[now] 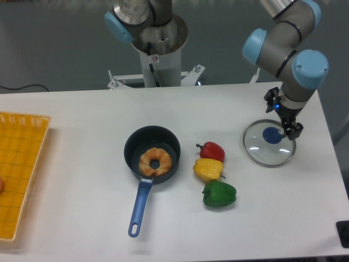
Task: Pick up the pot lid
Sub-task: 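Lower the open gripper toward the blue knob of the glass lid, then close the gripper around the blue knob of the glass lid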
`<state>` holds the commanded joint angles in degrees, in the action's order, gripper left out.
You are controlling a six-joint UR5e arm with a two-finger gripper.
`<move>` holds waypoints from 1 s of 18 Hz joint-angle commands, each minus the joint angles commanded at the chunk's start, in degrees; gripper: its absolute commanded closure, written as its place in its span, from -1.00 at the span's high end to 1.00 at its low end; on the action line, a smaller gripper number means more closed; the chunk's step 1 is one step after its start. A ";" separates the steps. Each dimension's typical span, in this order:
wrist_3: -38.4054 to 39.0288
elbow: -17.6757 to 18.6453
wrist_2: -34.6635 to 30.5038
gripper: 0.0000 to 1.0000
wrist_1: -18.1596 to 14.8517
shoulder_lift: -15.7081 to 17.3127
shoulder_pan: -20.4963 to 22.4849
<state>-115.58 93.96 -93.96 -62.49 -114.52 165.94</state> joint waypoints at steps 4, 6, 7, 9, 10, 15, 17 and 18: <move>0.87 0.26 0.00 1.00 1.58 -0.88 -0.09; 2.89 0.70 0.09 1.00 2.11 -1.14 -0.17; 4.29 0.79 0.17 1.00 2.28 -1.23 -0.09; 5.36 0.79 0.18 1.00 2.37 -1.50 -0.17; 5.45 0.79 0.26 1.00 2.64 -1.58 -0.26; 7.03 1.05 0.26 1.00 3.87 -2.29 -0.88; 7.12 1.23 0.18 1.00 4.48 -2.38 -0.97; 7.12 1.23 0.18 1.00 4.57 -2.46 -0.97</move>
<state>-108.46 95.19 -93.78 -57.92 -116.98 164.97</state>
